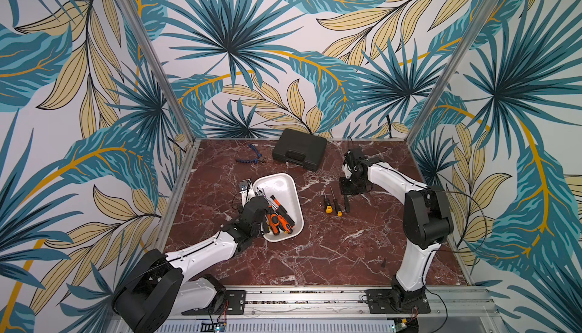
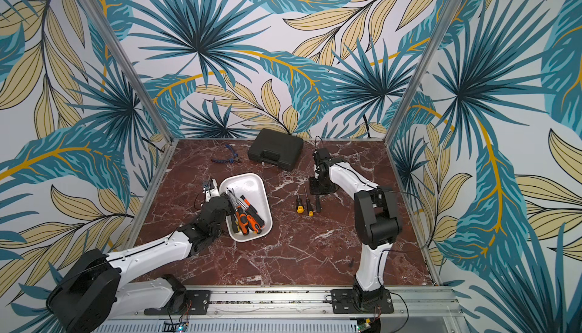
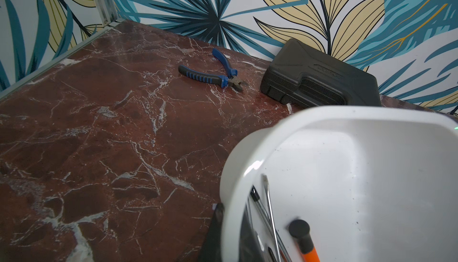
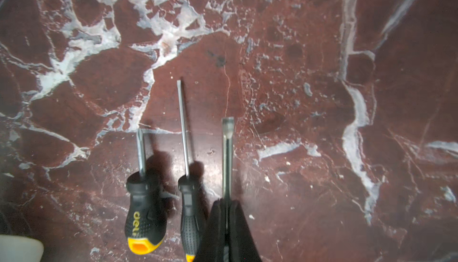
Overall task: Take out the screwdriver from the storage box
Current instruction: Place the socket head at the center of the board.
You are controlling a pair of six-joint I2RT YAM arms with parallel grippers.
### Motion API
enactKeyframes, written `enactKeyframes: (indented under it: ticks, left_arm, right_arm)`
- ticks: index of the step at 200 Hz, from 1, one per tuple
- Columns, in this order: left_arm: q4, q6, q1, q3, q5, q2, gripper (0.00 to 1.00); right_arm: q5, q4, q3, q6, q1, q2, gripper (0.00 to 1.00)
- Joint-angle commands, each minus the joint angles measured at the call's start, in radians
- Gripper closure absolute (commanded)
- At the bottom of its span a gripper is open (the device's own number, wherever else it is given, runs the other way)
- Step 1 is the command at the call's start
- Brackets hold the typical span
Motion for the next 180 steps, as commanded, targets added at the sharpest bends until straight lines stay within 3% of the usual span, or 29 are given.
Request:
enactKeyframes:
  ticks: [1, 180]
  left_arm:
    - [0.07, -0.017, -0.002, -0.021, -0.014, -0.043, 1.0]
    - [0.067, -0.021, -0.002, -0.031, -0.017, -0.055, 1.0]
  right_arm:
    - [-0.03, -0.062, 0.049, -0.037, -0.008, 0.046, 1.0]
    - [-0.056, -0.097, 0.141, -0.043, -0.024, 0.221, 0.96]
